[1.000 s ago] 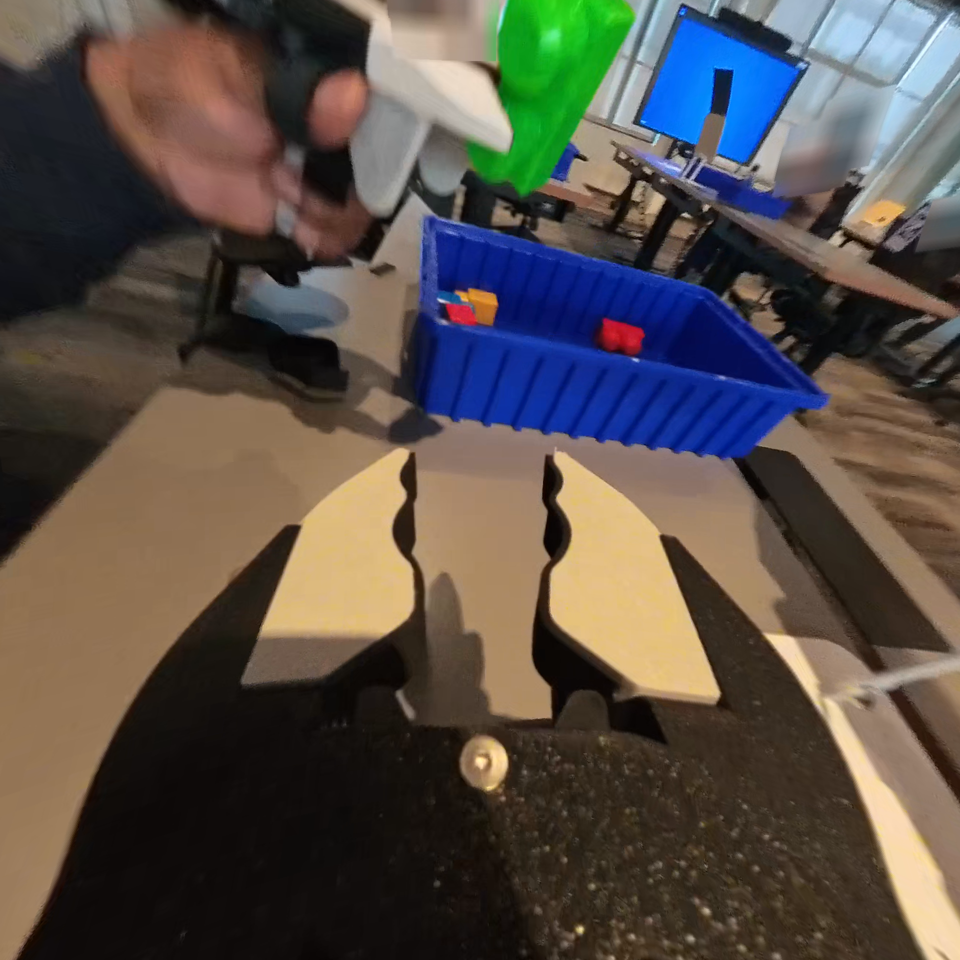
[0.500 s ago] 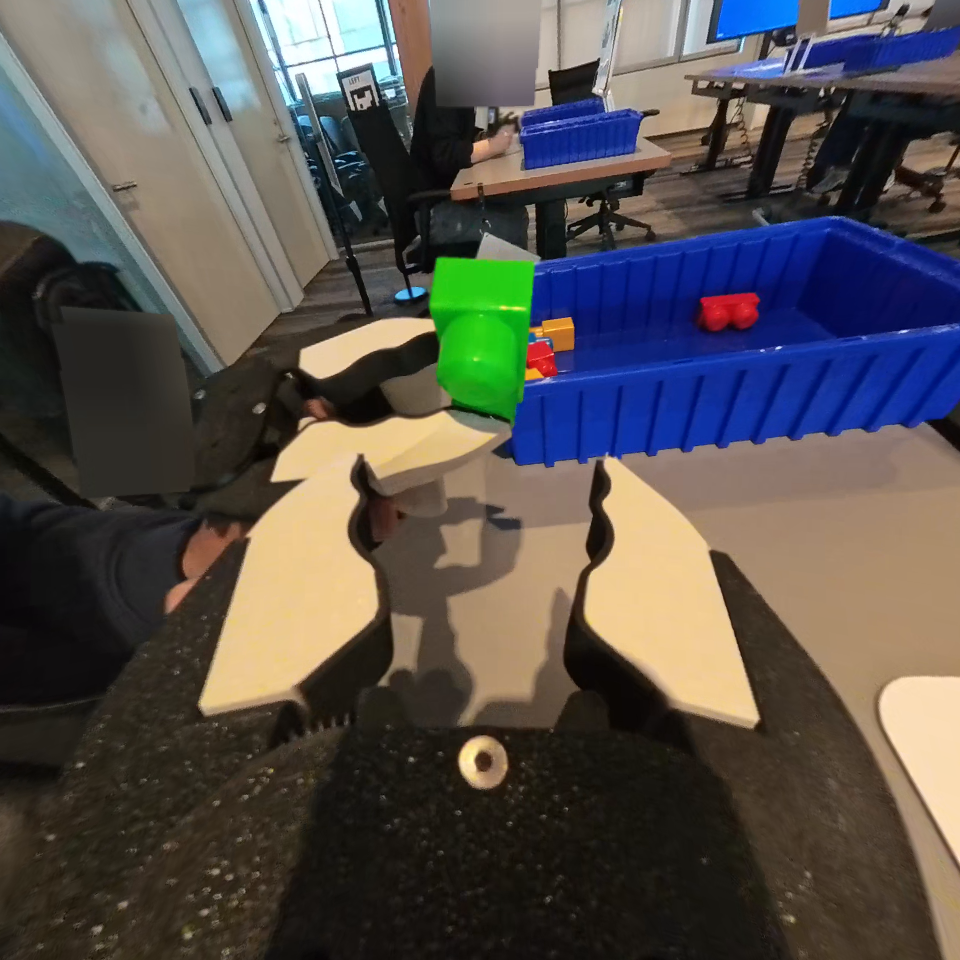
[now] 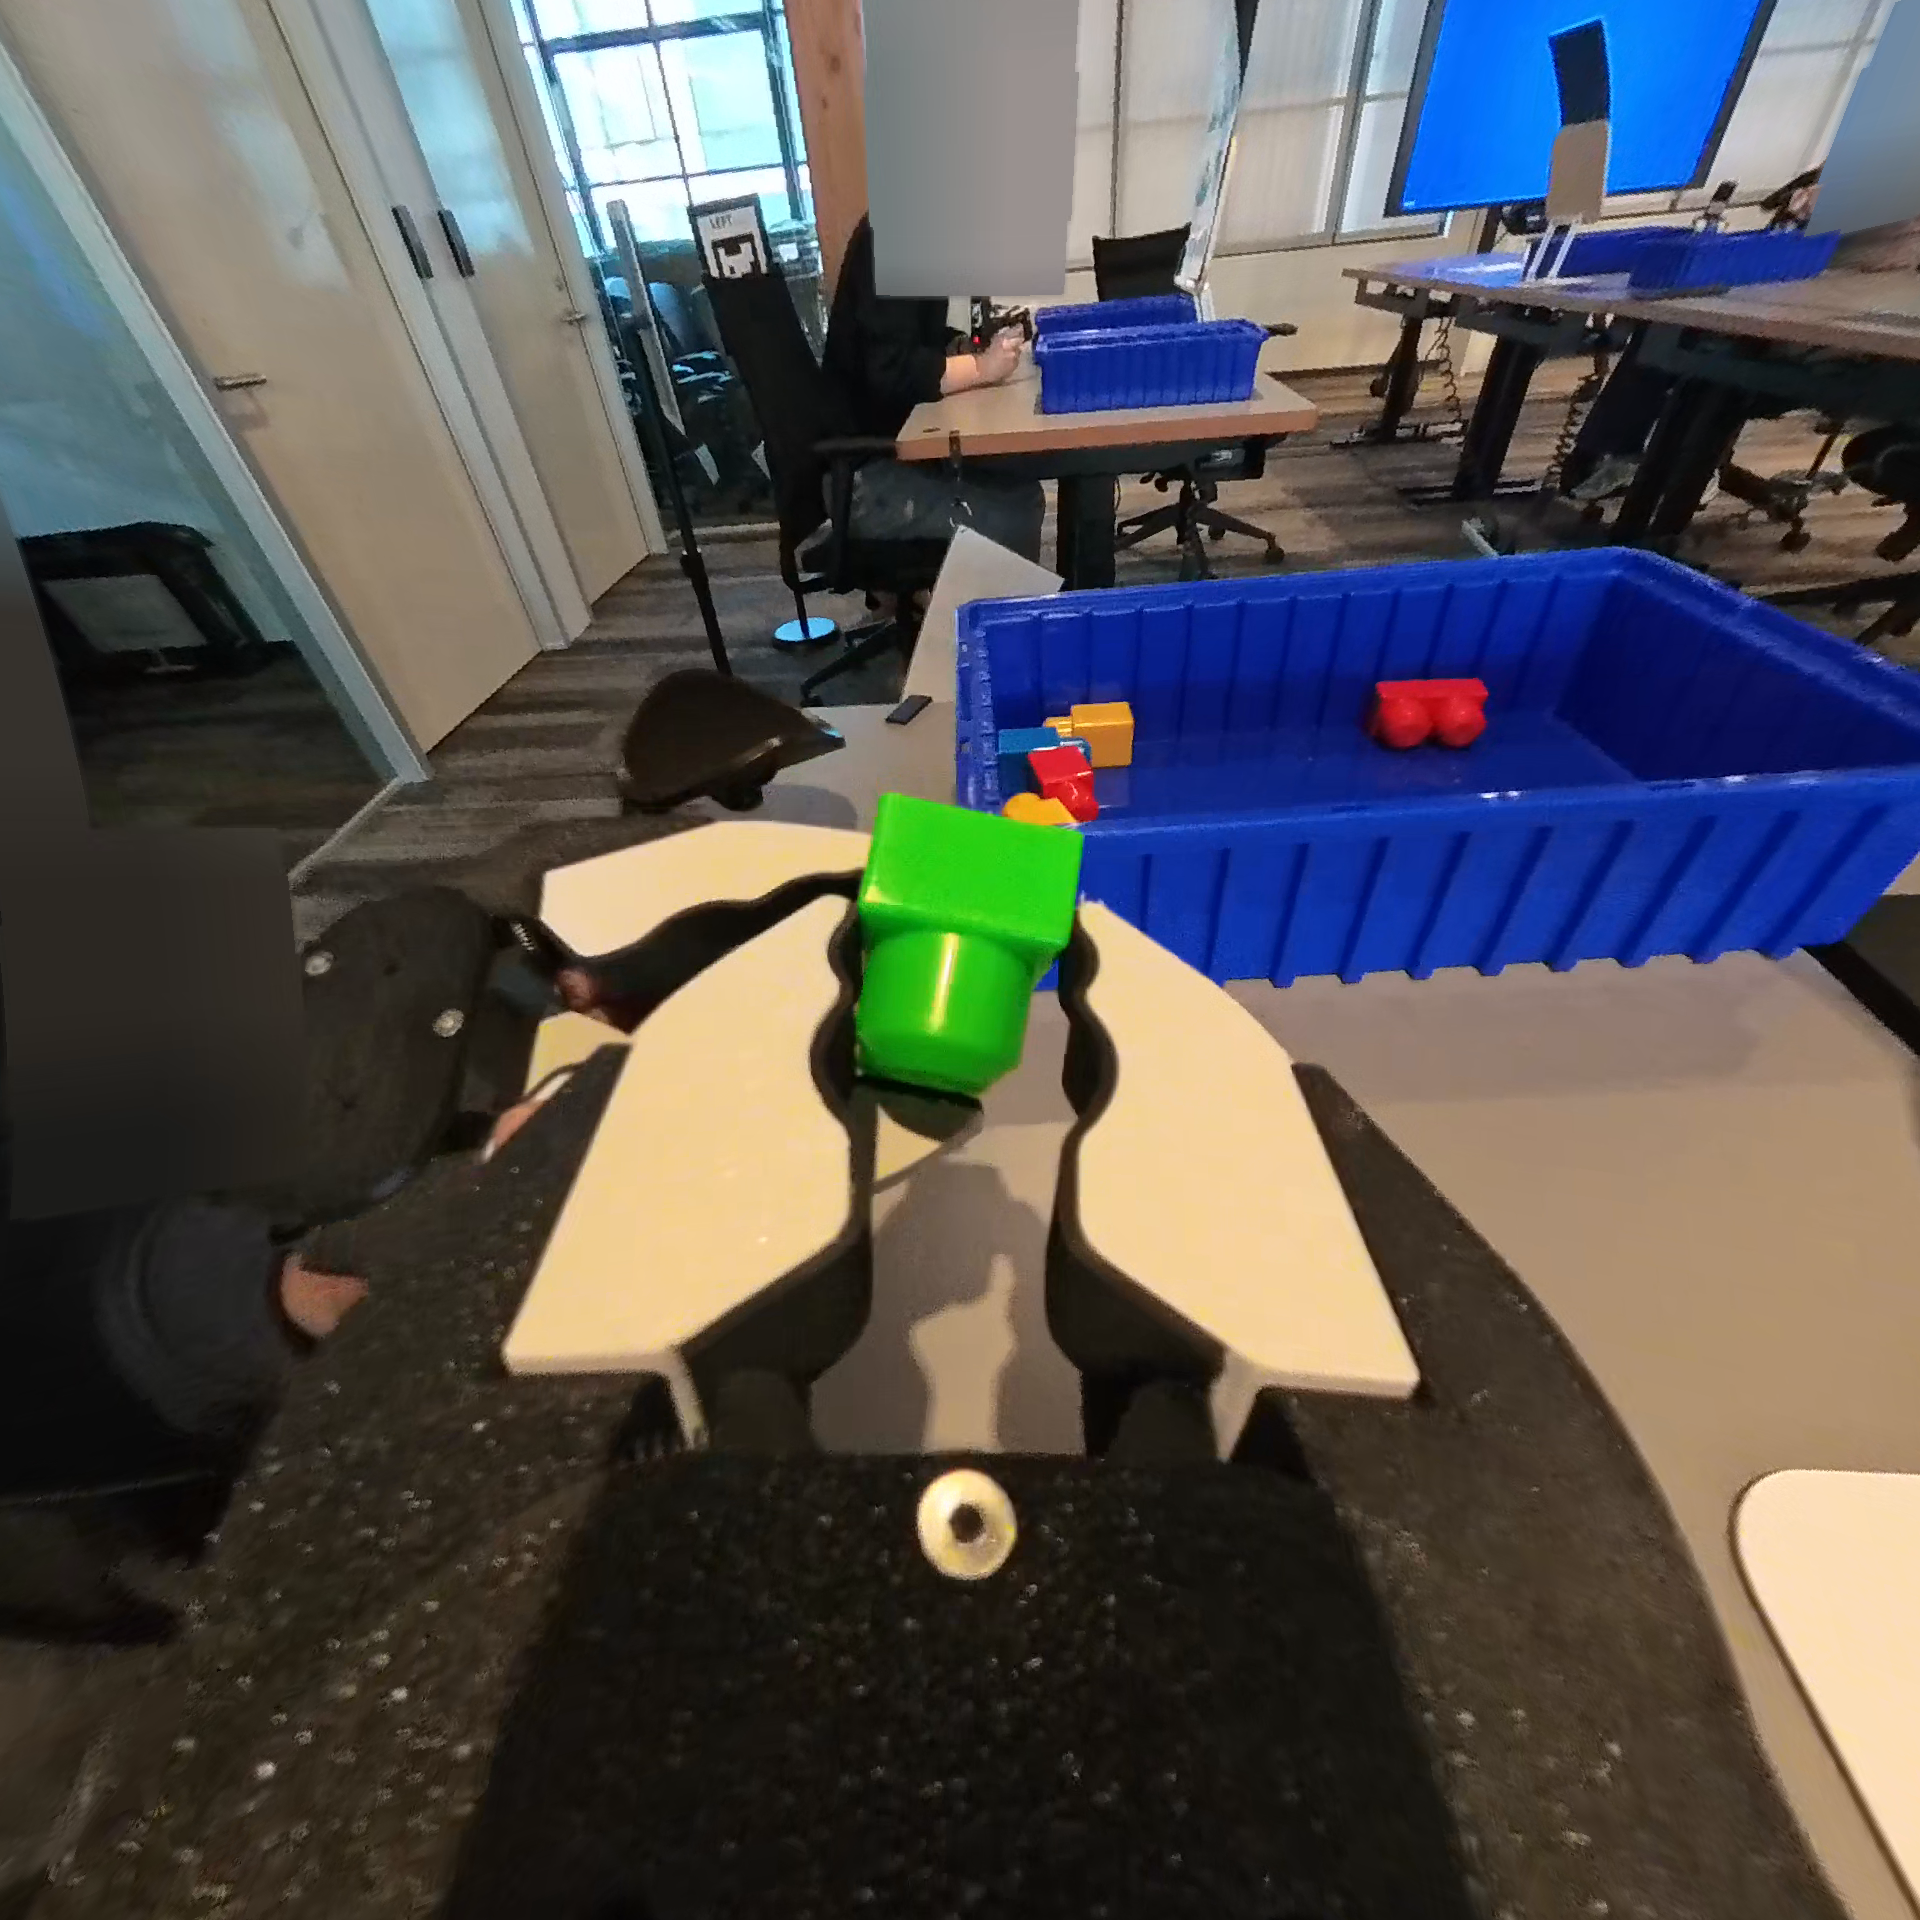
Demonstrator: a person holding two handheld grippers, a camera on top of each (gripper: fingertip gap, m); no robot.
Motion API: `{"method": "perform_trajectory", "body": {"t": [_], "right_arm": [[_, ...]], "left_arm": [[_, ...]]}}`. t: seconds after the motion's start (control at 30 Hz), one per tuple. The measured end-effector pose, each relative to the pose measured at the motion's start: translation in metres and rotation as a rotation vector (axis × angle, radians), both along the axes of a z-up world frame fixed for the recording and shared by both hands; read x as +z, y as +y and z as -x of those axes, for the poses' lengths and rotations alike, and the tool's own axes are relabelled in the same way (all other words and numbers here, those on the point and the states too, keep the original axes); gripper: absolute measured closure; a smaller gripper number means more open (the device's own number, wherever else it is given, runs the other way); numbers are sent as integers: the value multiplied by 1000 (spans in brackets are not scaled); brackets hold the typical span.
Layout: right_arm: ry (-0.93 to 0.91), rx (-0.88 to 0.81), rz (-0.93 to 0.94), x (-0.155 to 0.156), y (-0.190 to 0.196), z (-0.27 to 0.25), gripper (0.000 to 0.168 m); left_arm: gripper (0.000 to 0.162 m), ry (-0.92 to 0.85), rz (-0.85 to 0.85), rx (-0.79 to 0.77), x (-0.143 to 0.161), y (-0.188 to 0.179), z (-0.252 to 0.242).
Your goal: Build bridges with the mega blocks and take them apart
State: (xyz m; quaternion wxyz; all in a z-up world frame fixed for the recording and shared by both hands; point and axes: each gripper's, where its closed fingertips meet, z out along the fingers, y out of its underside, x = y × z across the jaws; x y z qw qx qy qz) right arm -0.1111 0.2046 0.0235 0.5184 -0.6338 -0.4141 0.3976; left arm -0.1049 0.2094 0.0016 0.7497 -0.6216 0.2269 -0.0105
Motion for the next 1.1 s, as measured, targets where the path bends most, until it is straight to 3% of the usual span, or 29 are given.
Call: {"method": "perform_trajectory", "body": {"t": [0.23, 0.43, 0.6, 0.87, 1.1], "right_arm": [[-240, -8, -82, -17, 10, -24, 132], [-1004, 100, 102, -89, 26, -110, 132], [-1384, 229, 292, -147, 14, -153, 132], [-1348, 245, 332, -179, 16, -135, 131], [-1195, 193, 308, -182, 20, -135, 98]], "left_arm": [[112, -51, 67, -212, -19, -14, -15], [116, -57, 139, -252, -46, -20, -8], [117, -53, 154, -279, -55, -25, -7], [119, -50, 98, -325, -51, -35, -2], [119, -76, 108, -371, -49, -37, 0]]}}
